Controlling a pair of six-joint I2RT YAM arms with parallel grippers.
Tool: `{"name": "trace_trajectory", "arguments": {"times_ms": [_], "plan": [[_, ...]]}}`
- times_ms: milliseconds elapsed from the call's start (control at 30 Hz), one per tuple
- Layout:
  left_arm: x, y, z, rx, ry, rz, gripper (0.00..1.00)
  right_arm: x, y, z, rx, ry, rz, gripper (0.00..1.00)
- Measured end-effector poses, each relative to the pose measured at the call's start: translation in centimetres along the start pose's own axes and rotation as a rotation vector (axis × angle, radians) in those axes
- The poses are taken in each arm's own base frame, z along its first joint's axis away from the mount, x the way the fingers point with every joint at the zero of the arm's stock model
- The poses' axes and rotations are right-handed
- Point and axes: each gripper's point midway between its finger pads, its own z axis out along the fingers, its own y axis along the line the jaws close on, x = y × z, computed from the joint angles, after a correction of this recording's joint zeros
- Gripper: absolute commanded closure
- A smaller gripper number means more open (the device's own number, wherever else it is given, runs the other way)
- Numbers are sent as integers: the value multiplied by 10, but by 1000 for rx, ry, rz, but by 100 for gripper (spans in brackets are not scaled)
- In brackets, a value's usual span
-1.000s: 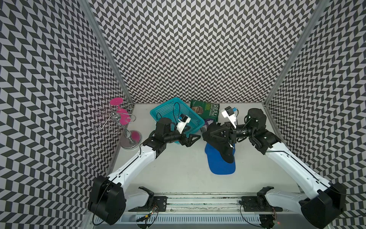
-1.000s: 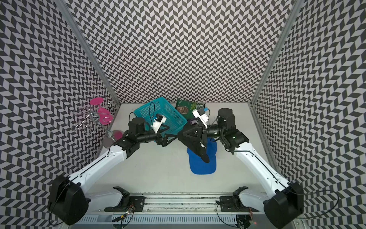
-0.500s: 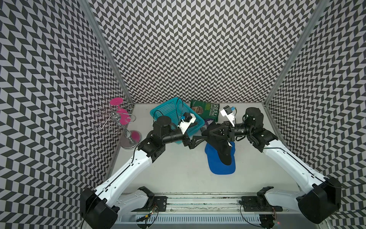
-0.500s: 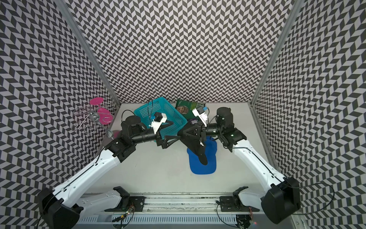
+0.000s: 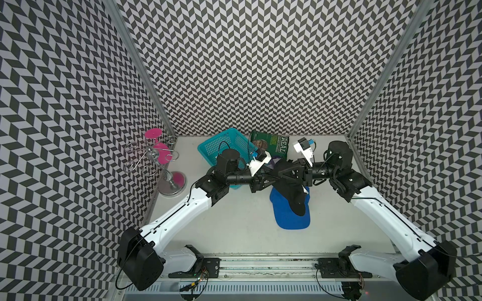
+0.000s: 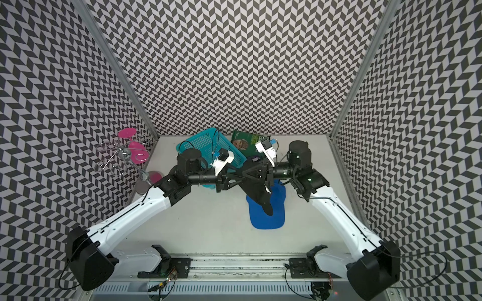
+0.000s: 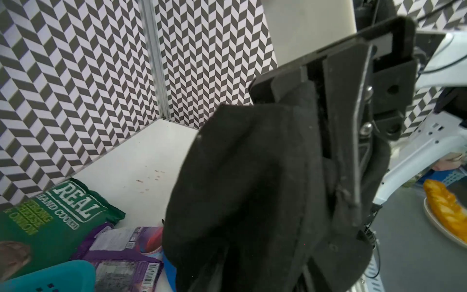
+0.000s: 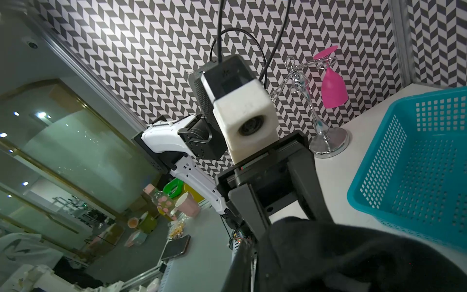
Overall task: Turn the baseball cap inside out
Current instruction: Turn over the baseball cap.
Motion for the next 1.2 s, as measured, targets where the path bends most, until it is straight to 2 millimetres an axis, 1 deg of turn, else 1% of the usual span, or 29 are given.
{"name": "trace_trajectory", "arguments": {"times_ms": [67, 133, 267, 333, 400, 500, 533, 567, 667, 767, 867, 933, 967, 1000, 1067, 1100, 1133, 1167, 1200], "plan": [[2, 1, 0, -5, 6, -6, 99, -1, -1, -1, 6, -4, -2, 53], [3, 2, 0, -12, 7, -23, 100, -2, -4, -5, 17, -9, 4, 47], [6, 4, 0, -27, 13, -42, 100, -3, -7, -14, 42, -21, 13, 47], [9, 6, -1, -38, 16, -53, 100, -2, -8, -17, 51, -22, 22, 52], [10, 8, -1, -51, 18, -57, 100, -1, -9, -19, 54, -20, 28, 60], [9, 11, -2, -75, 17, -55, 100, 0, -13, -22, 66, -21, 39, 81], [9, 11, -3, -82, 17, -55, 100, -1, -14, -24, 72, -24, 38, 86], [8, 12, -4, -88, 17, -55, 100, -1, -16, -26, 79, -28, 38, 90], [7, 11, -8, -99, 16, -51, 100, -4, -23, -33, 106, -43, 46, 93], [3, 3, -12, -79, 6, -39, 96, -3, -32, -39, 128, -59, 58, 97], [3, -6, -14, -31, 5, -45, 95, 7, -49, -41, 154, -59, 100, 98], [6, -10, -14, -5, 11, -65, 95, 16, -64, -39, 167, -48, 144, 99], [8, -11, -14, 0, 16, -79, 96, 20, -70, -38, 167, -39, 164, 96], [10, -10, -13, 0, 21, -93, 98, 24, -75, -37, 166, -31, 180, 87], [16, -7, -11, -6, 33, -128, 100, 30, -86, -38, 188, -21, 212, 59], [18, -5, -12, -14, 36, -142, 100, 31, -94, -43, 219, -26, 229, 47], [19, -3, -12, -26, 37, -155, 100, 32, -103, -50, 259, -37, 243, 37], [19, 1, -12, -44, 35, -170, 100, 31, -112, -62, 313, -54, 252, 29], [20, 4, -12, -63, 37, -185, 100, 28, -120, -73, 361, -70, 253, 23]]}}
